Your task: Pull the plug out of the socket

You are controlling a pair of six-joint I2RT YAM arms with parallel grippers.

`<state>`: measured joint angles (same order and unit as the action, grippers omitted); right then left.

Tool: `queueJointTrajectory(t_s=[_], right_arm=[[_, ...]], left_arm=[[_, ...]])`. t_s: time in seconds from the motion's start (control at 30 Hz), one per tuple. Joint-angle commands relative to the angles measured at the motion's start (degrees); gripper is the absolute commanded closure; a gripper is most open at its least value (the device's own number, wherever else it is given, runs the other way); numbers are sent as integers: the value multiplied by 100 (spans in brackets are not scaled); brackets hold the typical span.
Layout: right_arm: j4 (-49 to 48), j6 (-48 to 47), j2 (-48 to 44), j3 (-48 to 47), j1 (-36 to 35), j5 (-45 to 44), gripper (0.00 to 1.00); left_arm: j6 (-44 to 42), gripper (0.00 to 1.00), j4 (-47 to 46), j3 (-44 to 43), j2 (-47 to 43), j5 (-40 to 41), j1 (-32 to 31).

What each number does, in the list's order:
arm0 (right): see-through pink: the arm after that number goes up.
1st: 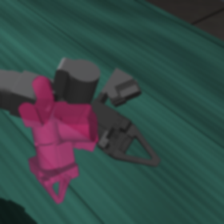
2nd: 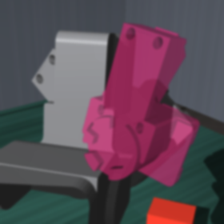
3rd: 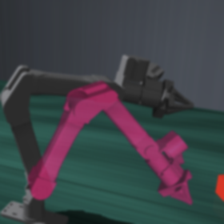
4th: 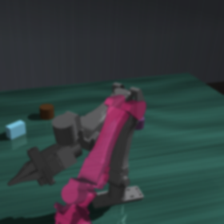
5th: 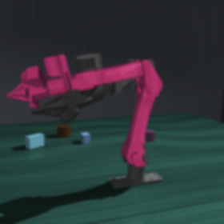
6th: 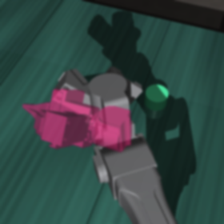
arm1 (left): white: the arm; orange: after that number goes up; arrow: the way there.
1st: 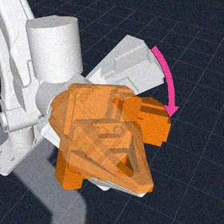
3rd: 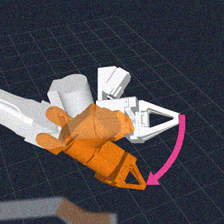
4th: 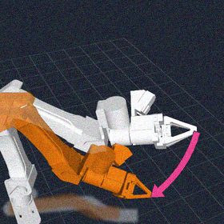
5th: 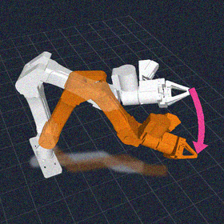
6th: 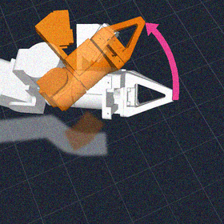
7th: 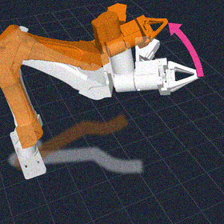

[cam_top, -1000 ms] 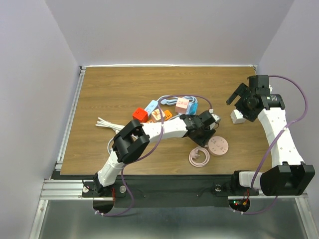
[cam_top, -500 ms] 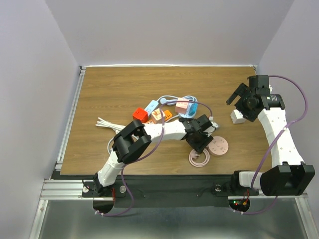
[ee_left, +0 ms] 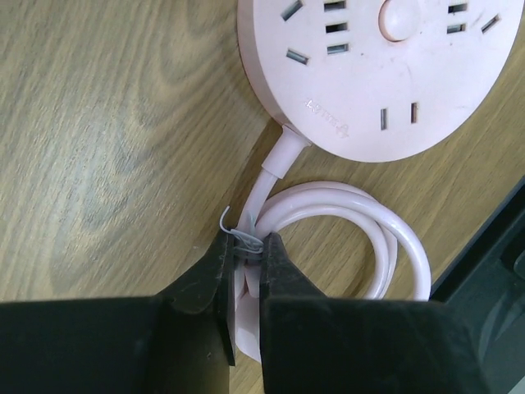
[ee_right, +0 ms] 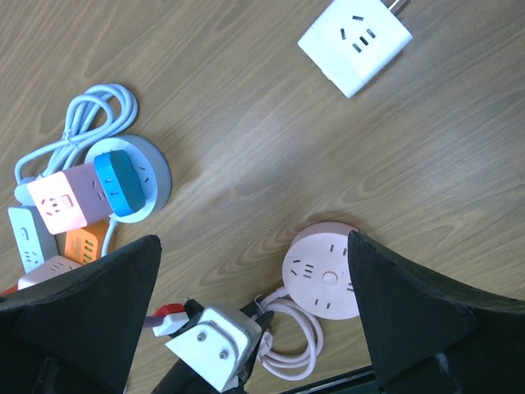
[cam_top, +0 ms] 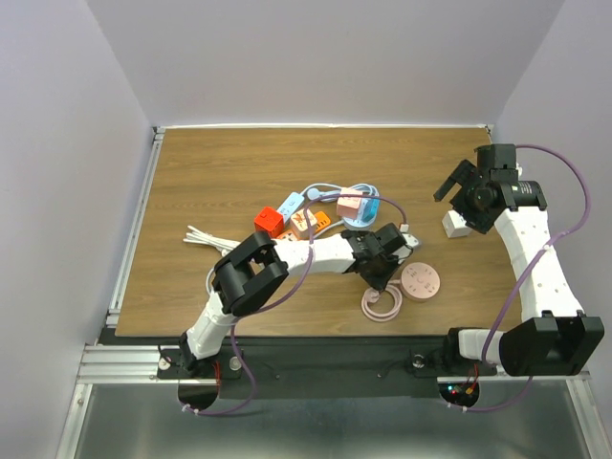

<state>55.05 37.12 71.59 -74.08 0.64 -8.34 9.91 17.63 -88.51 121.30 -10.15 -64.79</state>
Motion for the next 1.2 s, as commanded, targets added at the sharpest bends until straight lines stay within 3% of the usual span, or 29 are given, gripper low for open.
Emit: queueJointTrajectory(t_s=[0.0, 0.13, 0.3, 0.6, 0.73, 1.0, 1.17], right_arm=[[-29, -12, -49, -106, -38, -27, 0], [-29, -3, -31, -141, -38, -27, 0], [-29, 5, -5, -150, -38, -54, 0], [-55, 5, 92, -186, -38, -45, 0], [-82, -3, 92, -168, -38, -28, 0], [-99, -38, 136, -185, -38, 78, 0], [-161, -100, 171, -159, -38, 254, 0]], left_arm=[[151, 100, 258, 414, 123, 495, -156], [248, 100, 741, 186, -483, 1313, -121], [380, 100, 1557, -719, -1273, 2069, 28], [538, 100, 2867, -2854, -1512, 2904, 292], [731, 100, 3343, -3926, -1556, 3343, 765], [969, 100, 2818, -3147, -2443, 3494, 3041], [732, 100, 2316, -2514, -2497, 3380, 4649]])
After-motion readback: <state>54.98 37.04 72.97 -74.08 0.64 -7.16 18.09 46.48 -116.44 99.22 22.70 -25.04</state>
